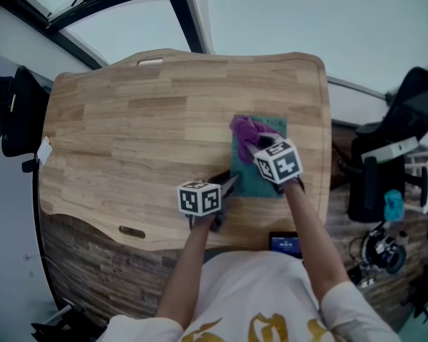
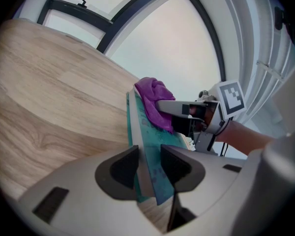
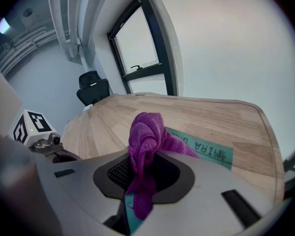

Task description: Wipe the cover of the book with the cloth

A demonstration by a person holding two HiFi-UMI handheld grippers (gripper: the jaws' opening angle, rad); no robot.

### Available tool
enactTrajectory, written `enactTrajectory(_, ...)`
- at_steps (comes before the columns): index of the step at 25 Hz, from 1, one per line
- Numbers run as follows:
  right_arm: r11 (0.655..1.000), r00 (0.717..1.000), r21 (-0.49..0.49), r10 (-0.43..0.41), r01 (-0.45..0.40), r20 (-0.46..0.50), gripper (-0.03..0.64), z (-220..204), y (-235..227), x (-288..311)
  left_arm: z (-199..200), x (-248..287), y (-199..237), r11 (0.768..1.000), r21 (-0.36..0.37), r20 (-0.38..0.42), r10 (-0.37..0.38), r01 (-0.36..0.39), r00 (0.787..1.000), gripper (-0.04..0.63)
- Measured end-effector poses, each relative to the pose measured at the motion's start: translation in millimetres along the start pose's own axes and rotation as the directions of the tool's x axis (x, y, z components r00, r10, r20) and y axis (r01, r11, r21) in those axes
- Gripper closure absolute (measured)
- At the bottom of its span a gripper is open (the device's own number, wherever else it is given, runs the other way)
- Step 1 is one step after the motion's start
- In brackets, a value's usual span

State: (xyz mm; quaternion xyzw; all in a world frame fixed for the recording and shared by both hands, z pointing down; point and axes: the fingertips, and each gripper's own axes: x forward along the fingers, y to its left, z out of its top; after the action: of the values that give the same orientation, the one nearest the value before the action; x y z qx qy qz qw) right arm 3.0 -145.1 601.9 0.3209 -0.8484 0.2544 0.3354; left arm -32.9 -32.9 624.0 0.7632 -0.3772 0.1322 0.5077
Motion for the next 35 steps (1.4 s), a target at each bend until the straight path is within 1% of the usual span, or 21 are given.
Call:
enactTrajectory(19,0.999,0.999,-0.033,0.024,-0.025,-0.03,0.543,-37.4,26.9,-22.5,1.2,0.4,1.3,1.0,0.003,0.0,0.002,-0.002,1.0,0.451)
enactTrajectory(25,0.999,0.999,-0.042,0.027,-0.029,-0.032,0.543,-43.5,32.8,-26.1,0.4,0.2,6.2,1.0,0.0,-0.003,0.019,-0.019,1.0,0.45)
enactTrajectory(29,0.999,0.998,-0.036,0.037,-0.039,-0.042,0.543,-49.9,36.4,-30.5,5.4,-0.3,-2.3,1.0,0.006,0.005,-0.002,0.002,1.0,0.451)
enactTrajectory(35,0.998,0.998,-0.037,0.046,-0.048,-0.048,0.543,-62.7,44.7,-38.5,5.5,0.7,-1.0,1.0,0.007,0.004,-0.001,0.001,1.0,0.449)
